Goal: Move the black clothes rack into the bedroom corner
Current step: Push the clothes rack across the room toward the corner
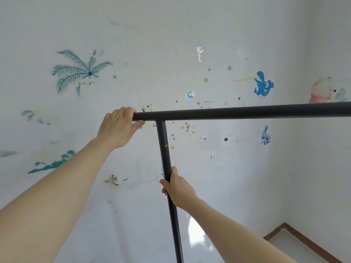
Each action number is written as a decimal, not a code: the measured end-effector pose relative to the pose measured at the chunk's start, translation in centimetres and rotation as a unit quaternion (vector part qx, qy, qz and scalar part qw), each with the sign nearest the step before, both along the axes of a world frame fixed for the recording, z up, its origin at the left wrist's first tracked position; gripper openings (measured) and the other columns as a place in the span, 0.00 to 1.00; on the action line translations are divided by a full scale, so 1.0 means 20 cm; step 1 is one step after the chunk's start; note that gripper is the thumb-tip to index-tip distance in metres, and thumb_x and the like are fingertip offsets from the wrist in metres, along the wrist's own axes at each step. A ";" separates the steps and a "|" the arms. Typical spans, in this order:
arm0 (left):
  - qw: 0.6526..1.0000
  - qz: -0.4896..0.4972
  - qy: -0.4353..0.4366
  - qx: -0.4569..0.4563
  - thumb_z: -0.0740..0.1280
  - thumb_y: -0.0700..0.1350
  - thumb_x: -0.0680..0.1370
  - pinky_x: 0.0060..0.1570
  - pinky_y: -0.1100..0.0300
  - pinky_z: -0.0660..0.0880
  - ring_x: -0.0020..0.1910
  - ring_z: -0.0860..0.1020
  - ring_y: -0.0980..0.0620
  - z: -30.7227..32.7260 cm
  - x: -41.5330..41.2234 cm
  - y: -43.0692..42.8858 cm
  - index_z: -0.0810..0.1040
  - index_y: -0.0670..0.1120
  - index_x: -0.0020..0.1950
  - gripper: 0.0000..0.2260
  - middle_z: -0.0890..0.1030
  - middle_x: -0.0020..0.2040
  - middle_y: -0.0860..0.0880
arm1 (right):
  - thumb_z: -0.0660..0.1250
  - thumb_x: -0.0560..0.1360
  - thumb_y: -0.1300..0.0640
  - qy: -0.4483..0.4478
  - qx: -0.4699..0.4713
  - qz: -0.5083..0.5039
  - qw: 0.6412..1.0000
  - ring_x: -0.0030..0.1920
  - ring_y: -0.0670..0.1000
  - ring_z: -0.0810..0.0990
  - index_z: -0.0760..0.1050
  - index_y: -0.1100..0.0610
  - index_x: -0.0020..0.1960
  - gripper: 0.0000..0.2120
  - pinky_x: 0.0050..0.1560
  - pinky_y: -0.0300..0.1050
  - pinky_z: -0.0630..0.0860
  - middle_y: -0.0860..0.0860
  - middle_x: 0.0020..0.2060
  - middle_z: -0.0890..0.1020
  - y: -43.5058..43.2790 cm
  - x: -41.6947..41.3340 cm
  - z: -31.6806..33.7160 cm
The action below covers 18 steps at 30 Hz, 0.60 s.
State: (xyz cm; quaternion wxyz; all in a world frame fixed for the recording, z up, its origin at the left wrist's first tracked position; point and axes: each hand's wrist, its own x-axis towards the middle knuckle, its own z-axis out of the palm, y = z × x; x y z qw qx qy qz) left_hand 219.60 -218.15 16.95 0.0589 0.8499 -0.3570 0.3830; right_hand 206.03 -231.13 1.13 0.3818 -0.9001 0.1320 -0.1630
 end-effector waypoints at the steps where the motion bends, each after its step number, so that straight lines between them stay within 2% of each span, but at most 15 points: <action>1: 1.000 0.004 -0.005 0.004 0.53 0.58 0.78 0.49 0.49 0.67 0.51 0.74 0.40 0.00 0.04 0.05 0.67 0.44 0.56 0.19 0.76 0.53 0.42 | 0.55 0.80 0.51 -0.001 -0.003 0.003 1.000 0.47 0.58 0.82 0.60 0.57 0.59 0.13 0.48 0.55 0.80 0.53 0.46 0.84 0.05 0.05 0.00; 5: 1.000 0.021 -0.012 0.005 0.52 0.59 0.77 0.47 0.48 0.68 0.49 0.74 0.40 0.01 0.18 0.23 0.67 0.44 0.55 0.20 0.76 0.51 0.42 | 0.55 0.80 0.52 -0.004 -0.008 0.013 1.000 0.47 0.58 0.82 0.61 0.58 0.58 0.12 0.49 0.56 0.80 0.53 0.47 0.85 0.21 0.20 0.00; 18: 0.998 0.066 0.000 -0.005 0.54 0.57 0.78 0.50 0.45 0.69 0.53 0.73 0.38 0.00 0.50 0.73 0.67 0.42 0.57 0.19 0.75 0.55 0.40 | 0.56 0.79 0.50 -0.009 -0.007 0.044 0.999 0.46 0.58 0.82 0.60 0.55 0.53 0.09 0.48 0.55 0.80 0.52 0.46 0.85 0.68 0.61 -0.02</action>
